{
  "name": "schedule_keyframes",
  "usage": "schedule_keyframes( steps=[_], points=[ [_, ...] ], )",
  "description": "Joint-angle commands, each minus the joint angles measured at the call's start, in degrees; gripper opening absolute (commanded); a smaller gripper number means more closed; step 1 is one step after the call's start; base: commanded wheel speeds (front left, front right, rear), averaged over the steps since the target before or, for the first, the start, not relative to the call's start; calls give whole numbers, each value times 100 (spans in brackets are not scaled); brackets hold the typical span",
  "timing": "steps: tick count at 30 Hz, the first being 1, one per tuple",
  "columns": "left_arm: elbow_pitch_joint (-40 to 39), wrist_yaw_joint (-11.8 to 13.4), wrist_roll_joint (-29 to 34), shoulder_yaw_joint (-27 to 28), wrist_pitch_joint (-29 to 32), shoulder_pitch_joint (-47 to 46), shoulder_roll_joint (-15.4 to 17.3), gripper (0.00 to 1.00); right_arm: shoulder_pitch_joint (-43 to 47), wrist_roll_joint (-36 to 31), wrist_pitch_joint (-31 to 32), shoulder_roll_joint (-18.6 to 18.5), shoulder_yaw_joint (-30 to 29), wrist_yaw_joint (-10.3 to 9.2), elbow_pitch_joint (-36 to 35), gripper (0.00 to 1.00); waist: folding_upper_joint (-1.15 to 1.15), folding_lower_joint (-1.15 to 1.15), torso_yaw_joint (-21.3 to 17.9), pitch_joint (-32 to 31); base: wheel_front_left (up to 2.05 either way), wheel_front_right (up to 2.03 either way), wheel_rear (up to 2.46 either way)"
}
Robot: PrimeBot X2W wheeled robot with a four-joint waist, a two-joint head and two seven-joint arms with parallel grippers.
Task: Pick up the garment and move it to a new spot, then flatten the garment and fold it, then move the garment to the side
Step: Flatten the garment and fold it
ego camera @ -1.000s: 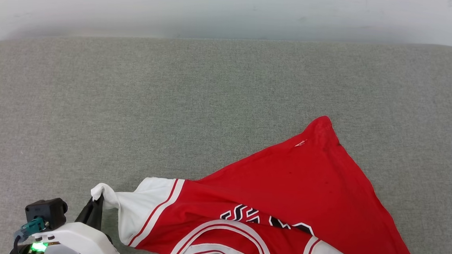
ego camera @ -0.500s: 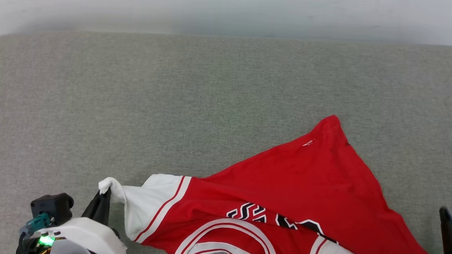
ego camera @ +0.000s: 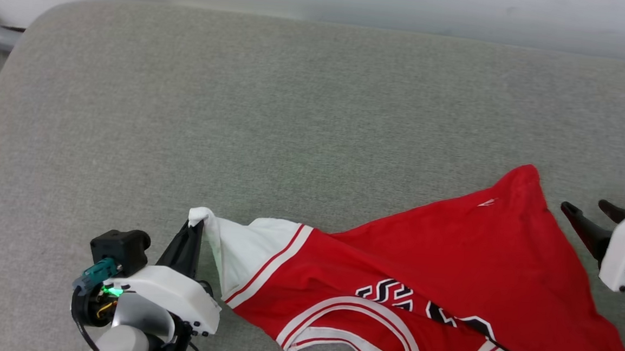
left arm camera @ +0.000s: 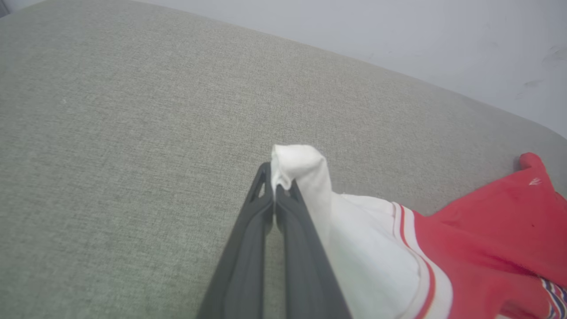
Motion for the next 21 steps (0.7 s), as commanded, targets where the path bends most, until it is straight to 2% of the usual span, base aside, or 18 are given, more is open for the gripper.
schedule_keyframes(
  steps=[1, 4, 7, 14, 21],
  points=[
    [19, -37, 31, -17, -31, -90, -20, 0, -134, 24, 181, -68, 109, -2, -23, 100, 0, 0, 123, 81, 0, 0, 0],
    [62, -89, 51, -80, -70, -212, -76, 0, -522, 66, 871, -252, 443, -3, -36, 100, 0, 0, 247, 170, 0, 0, 0],
    [97, -142, 76, -143, -117, -323, -129, 0, -865, 16, 1304, -379, 731, -3, 22, 100, 0, 0, 372, 300, 0, 0, 0],
    [228, -241, 76, -217, -259, -529, -264, 0, -1221, 129, 1887, -475, 1221, -2, 513, 100, 0, 0, 576, 590, 0, 0, 0],
    [386, -294, 34, -230, -363, -623, -317, 0, -807, 429, 2191, -358, 1619, -2, 1105, 100, 0, 0, 609, 736, 0, 0, 0]
  ],
)
